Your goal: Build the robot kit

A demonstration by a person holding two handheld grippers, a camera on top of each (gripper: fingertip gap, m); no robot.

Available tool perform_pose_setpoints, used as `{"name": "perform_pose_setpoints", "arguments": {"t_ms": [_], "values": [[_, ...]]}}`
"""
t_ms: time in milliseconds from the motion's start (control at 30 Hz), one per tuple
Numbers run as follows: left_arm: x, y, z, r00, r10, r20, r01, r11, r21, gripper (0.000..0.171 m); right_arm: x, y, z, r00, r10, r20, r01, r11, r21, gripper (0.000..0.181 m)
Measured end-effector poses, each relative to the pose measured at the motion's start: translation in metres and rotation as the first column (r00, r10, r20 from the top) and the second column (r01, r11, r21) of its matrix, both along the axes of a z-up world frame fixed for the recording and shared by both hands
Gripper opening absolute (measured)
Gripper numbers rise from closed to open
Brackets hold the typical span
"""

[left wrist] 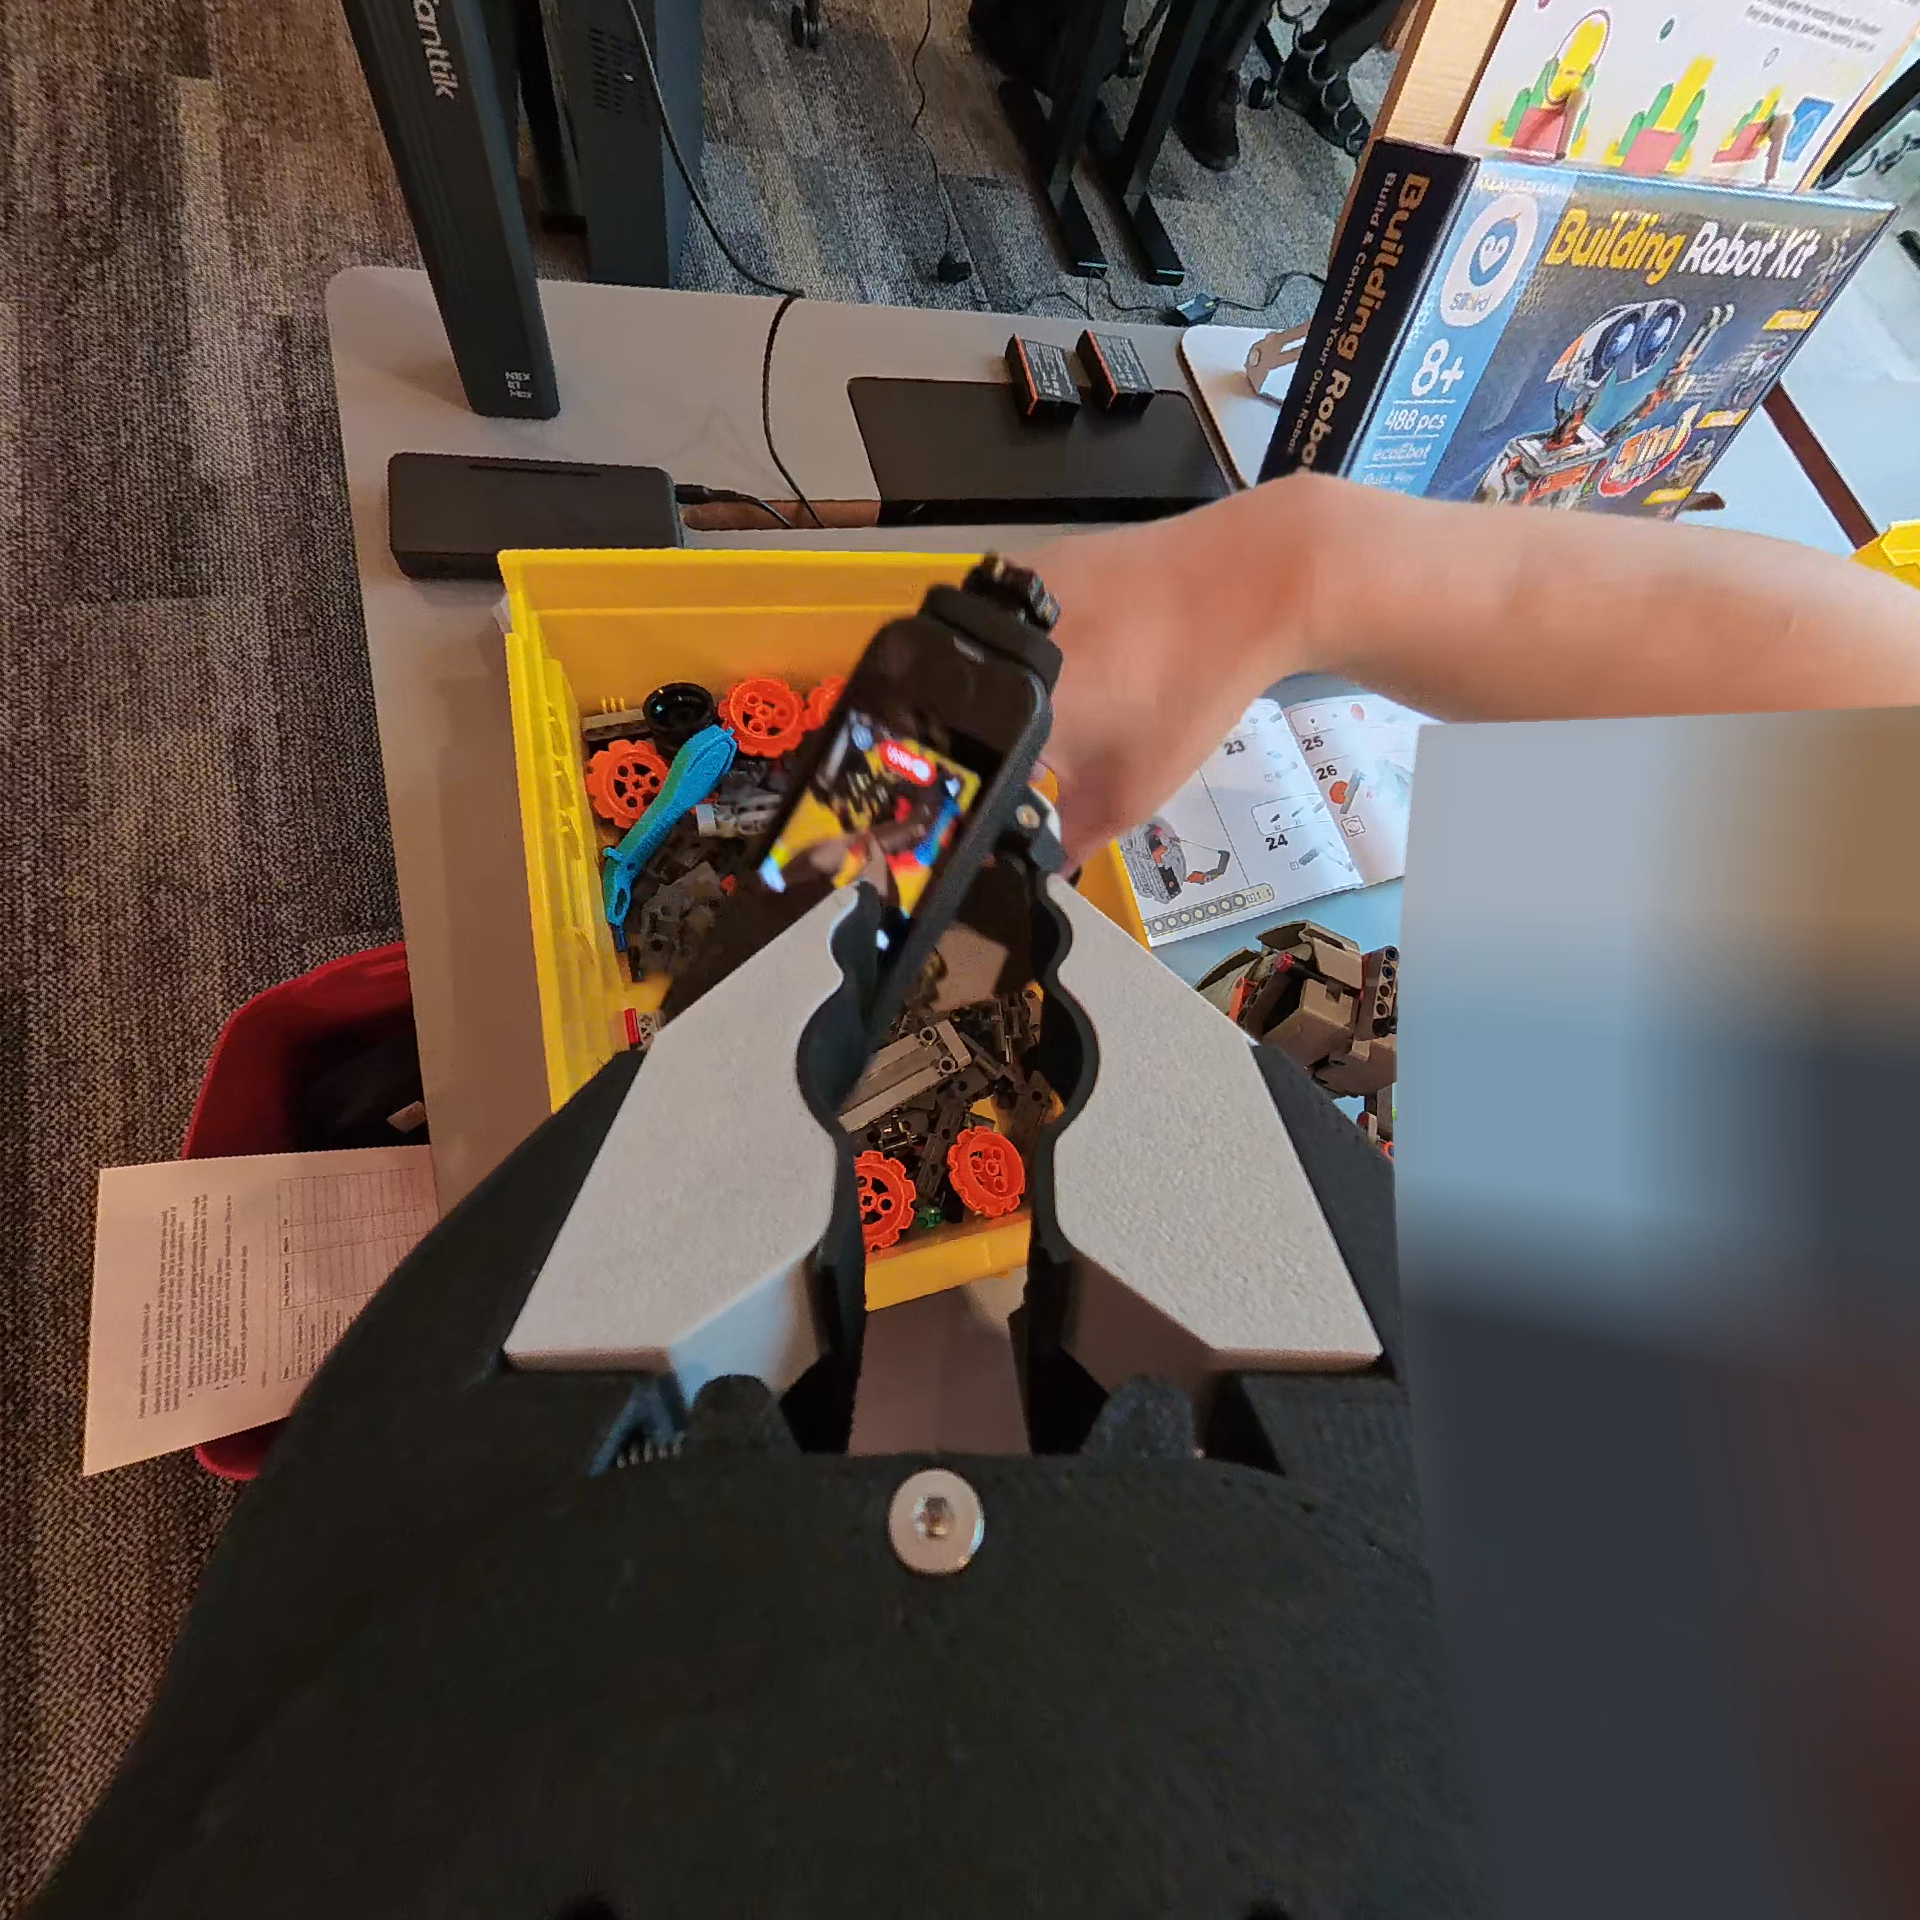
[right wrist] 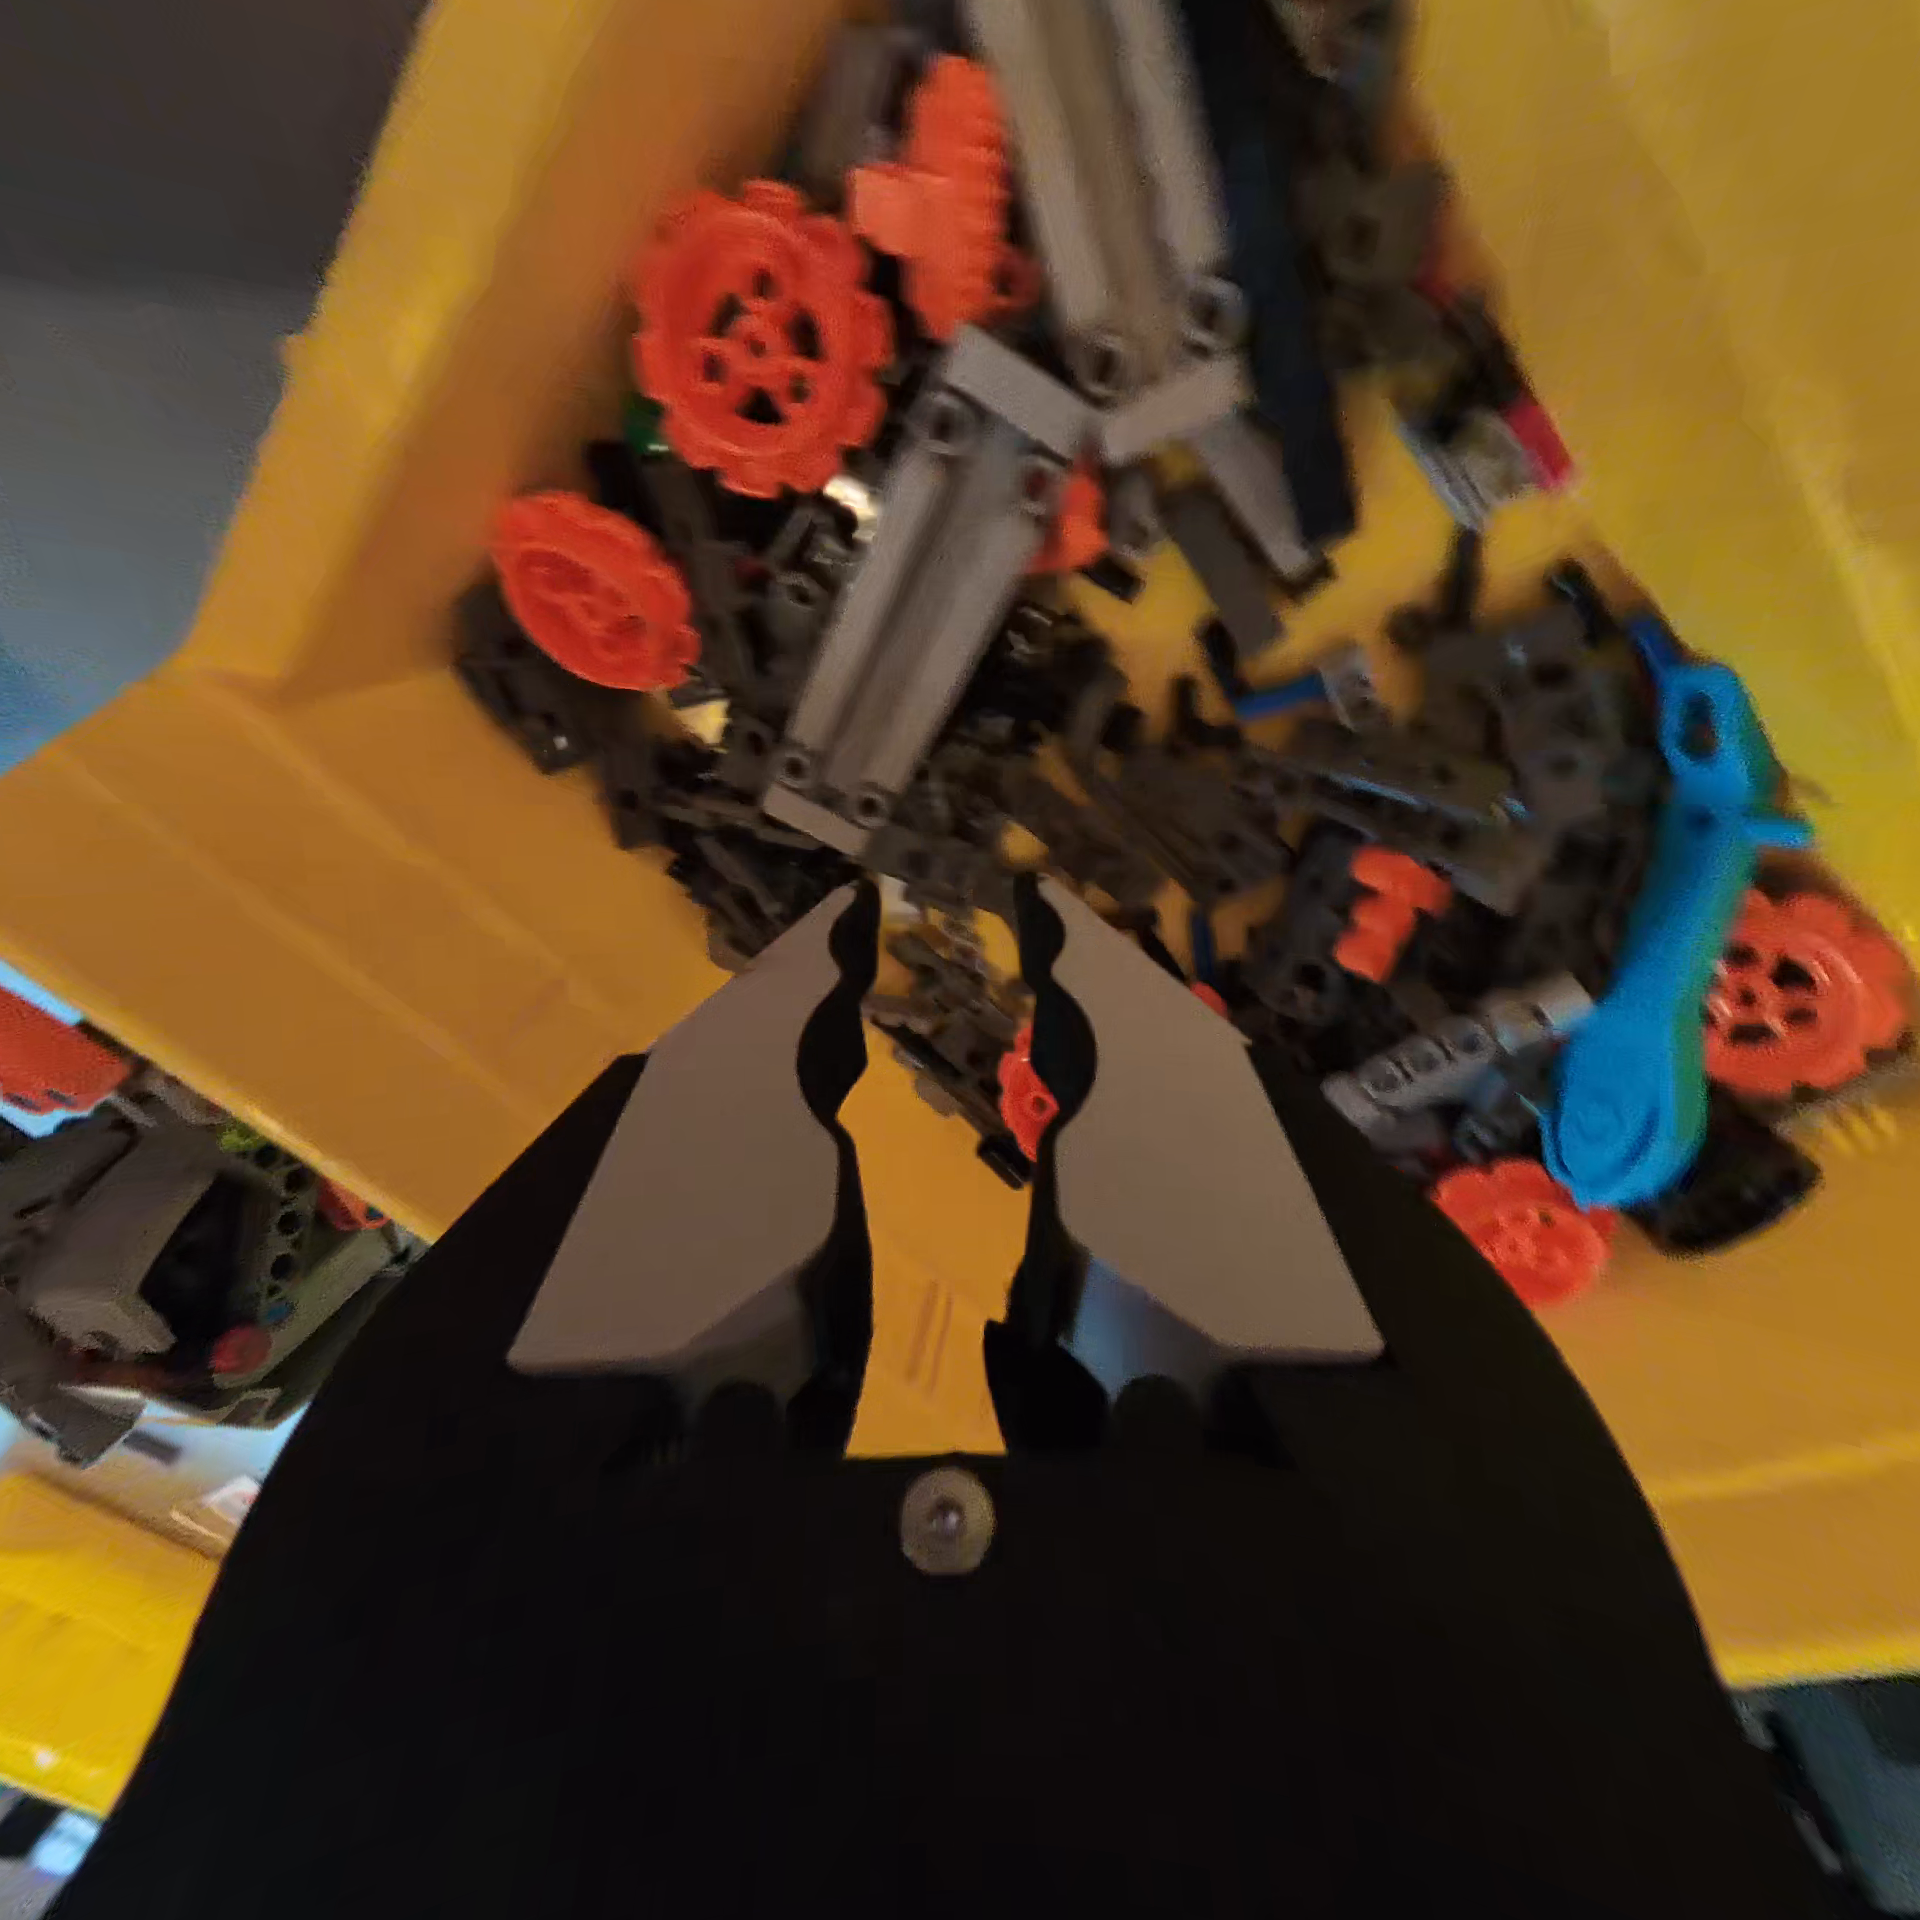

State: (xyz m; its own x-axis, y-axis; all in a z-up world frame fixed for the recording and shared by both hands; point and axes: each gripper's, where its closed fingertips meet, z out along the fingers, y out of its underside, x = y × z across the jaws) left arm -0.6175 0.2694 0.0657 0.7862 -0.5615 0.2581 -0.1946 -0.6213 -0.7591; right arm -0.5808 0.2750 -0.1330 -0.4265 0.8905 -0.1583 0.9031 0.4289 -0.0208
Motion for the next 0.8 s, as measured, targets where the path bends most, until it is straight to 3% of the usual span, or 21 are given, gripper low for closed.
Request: {"name": "perform_pose_setpoints", "arguments": {"t_ms": [100, 167, 300, 467, 633, 733, 800], "values": [[0.0, 0.0, 0.0, 1.0, 0.0, -0.002, 0.0, 1.0, -0.001, 0.027, 0.001, -0.017, -0.011, 0.998, 0.065, 0.017, -0.065, 0.997, -0.033, 0.031], [0.0, 0.0, 0.0, 1.0, 0.0, -0.001, 0.0, 1.0, -0.001, 0.027, -0.003, -0.026, -0.019, 0.999, 0.0, 0.033, 0.003, 0.996, -0.086, 0.045], [0.001, 0.0, -0.001, 1.0, -0.002, -0.004, 0.002, 1.0, -0.002, 0.027, -0.016, -0.019, -0.023, 0.996, -0.092, 0.014, 0.093, 0.991, -0.091, 0.029], [0.0, 0.0, -0.001, 1.0, -0.001, -0.001, 0.001, 1.0, -0.003, 0.027, -0.011, 0.018, -0.014, 0.988, -0.153, -0.007, 0.153, 0.988, 0.005, 0.027], [0.0, 0.0, 0.0, 1.0, -0.002, 0.0, 0.002, 1.0, -0.001, 0.027, 0.03, 0.098, -0.005, 0.959, -0.281, 0.036, 0.26, 0.923, 0.285, 0.026], [0.0, 0.0, 0.0, 1.0, -0.001, 0.001, 0.001, 1.0, -0.001, 0.027, 0.042, 0.104, -0.001, 0.923, -0.383, 0.024, 0.367, 0.899, 0.239, 0.026], [0.0, 0.0, 0.0, 1.0, -0.001, 0.001, 0.001, 1.0, -0.003, 0.028, 0.041, 0.104, 0.004, 0.928, -0.371, -0.012, 0.363, 0.898, 0.249, 0.035]]}}
